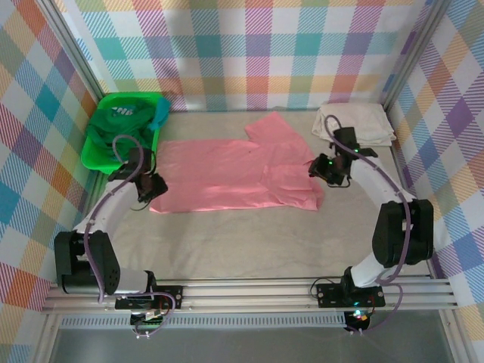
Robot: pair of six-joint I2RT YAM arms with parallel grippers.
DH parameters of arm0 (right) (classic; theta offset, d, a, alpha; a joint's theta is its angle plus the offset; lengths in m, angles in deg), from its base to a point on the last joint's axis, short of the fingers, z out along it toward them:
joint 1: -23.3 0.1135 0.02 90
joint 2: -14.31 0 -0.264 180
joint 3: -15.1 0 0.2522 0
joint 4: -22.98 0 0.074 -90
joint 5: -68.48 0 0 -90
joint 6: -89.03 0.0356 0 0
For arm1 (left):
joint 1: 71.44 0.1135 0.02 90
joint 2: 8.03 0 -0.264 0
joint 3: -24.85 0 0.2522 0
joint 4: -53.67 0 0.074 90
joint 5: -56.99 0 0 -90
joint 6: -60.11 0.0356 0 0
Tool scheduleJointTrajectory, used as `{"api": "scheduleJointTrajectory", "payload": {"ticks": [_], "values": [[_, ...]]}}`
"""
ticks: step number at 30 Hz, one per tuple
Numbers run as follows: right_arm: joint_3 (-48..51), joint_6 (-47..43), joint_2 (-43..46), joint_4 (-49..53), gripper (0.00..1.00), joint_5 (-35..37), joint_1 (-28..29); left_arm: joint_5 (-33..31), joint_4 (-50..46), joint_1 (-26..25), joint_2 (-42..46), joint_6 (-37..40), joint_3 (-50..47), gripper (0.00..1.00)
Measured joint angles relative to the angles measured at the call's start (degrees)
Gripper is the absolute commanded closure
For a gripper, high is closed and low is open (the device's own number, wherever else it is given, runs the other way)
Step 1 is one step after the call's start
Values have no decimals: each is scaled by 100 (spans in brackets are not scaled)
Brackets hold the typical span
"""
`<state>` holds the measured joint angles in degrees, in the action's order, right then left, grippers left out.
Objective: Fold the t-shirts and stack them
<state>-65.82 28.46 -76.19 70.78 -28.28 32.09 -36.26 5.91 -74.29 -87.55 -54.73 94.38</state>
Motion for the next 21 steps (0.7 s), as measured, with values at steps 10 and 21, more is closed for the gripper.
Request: {"api": "scheduleJointTrajectory", "payload": {"ticks": [10, 21], "values": [[-297, 428, -1904, -640, 100, -138, 553, 520, 1060, -291, -1906, -413, -9, 85], [1858, 986, -555, -1982, 100, -448, 295, 807, 2258, -334, -861, -903, -1517, 83]]}}
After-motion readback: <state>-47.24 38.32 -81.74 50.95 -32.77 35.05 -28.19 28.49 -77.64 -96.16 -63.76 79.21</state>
